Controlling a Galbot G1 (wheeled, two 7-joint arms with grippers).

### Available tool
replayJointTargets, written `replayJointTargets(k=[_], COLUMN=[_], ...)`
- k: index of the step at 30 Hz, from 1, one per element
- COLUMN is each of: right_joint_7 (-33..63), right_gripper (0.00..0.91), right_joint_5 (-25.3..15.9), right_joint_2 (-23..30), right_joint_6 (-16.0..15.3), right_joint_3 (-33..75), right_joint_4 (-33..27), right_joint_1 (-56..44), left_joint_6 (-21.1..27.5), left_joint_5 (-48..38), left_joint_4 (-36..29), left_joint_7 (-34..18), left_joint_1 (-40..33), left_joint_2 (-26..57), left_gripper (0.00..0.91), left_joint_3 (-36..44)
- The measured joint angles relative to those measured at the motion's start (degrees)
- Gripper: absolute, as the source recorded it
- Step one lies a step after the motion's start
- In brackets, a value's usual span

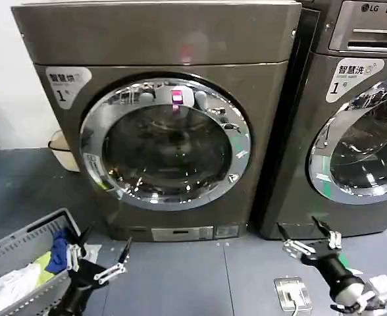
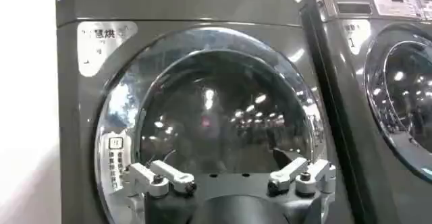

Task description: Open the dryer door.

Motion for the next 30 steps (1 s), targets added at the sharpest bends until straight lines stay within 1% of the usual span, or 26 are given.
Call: replayJointTargets(k=[6, 11, 17, 23, 30], right_joint_7=[-0.14, 0.28, 2.36, 4.15, 7.26], right_gripper=[0.907, 0.907, 0.907, 0.907, 0.907], right_joint_5=[2.59, 3.29, 4.3, 6.44, 9.42], right_joint_2=[-5.56, -9.78, -13.21, -15.08, -14.89], right_joint_6=[1.56, 1.85, 2.16, 2.07, 1.41], right_joint_3=[-4.85, -10.7, -18.69, -26.01, -35.26], right_joint_4=[-1.58, -3.44, -5.63, -7.84, -11.34], right_joint_1=[4.9, 10.62, 18.02, 26.48, 37.38], left_joint_6=[-0.14, -0.15, -0.21, -0.27, -0.36], left_joint_5=[0.79, 1.14, 1.48, 1.78, 2.55], left_joint_4=[-0.3, -0.74, -0.97, -1.43, -2.02], left_joint_7=[0.02, 0.11, 0.11, 0.08, 0.09], left_joint_1=[0.37, 0.34, 0.52, 0.84, 1.32], left_joint_2=[-0.67, -1.32, -1.56, -2.12, -3.1], left_gripper=[0.907, 0.907, 0.907, 0.907, 0.907], left_joint_3=[-0.01, 0.27, 0.22, 0.12, 0.09])
